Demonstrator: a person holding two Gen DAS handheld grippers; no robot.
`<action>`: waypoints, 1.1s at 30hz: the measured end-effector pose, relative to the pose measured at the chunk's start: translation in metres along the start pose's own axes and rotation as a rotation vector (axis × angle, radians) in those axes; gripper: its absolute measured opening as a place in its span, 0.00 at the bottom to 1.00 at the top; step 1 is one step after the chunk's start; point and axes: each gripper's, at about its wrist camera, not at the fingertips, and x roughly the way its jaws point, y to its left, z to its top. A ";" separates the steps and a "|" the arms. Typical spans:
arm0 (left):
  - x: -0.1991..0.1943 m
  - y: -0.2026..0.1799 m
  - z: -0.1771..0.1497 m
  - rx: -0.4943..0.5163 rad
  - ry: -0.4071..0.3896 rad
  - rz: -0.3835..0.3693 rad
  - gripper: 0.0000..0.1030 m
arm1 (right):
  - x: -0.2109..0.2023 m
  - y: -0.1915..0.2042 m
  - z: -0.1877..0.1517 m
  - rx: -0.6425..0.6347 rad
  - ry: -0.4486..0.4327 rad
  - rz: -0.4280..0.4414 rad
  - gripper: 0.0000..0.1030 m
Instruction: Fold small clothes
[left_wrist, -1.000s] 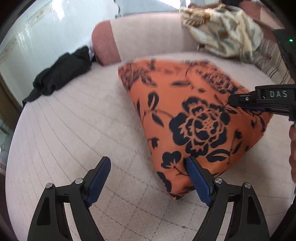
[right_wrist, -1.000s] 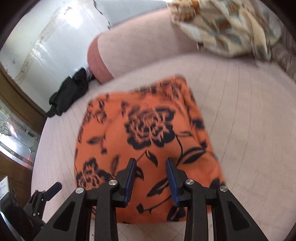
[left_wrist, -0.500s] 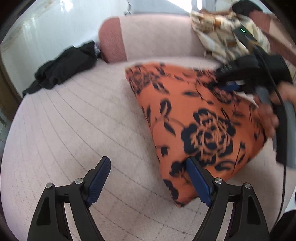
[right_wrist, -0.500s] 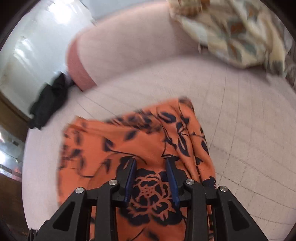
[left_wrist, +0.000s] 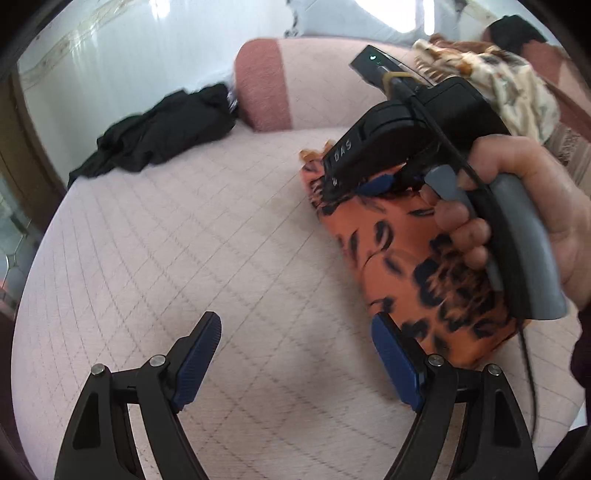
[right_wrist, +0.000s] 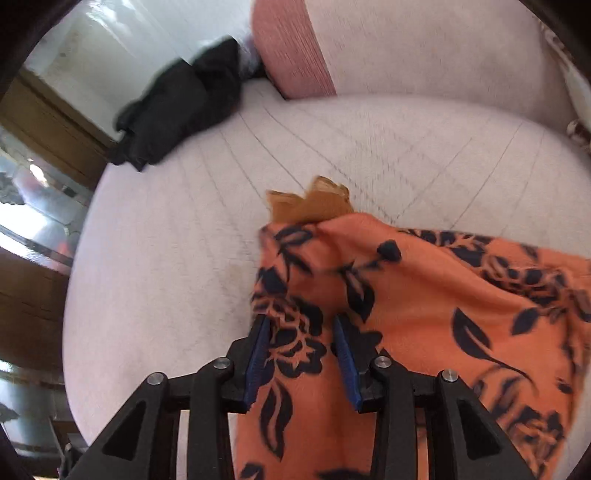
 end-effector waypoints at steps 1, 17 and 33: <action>0.002 0.002 0.000 -0.009 0.012 0.000 0.81 | 0.001 -0.002 0.003 0.025 -0.025 0.015 0.44; -0.014 -0.013 0.002 -0.033 -0.036 -0.063 0.81 | -0.137 -0.086 -0.128 0.225 -0.336 0.096 0.47; -0.007 -0.011 0.012 -0.046 -0.115 -0.005 0.83 | -0.149 -0.134 -0.158 0.353 -0.487 0.205 0.56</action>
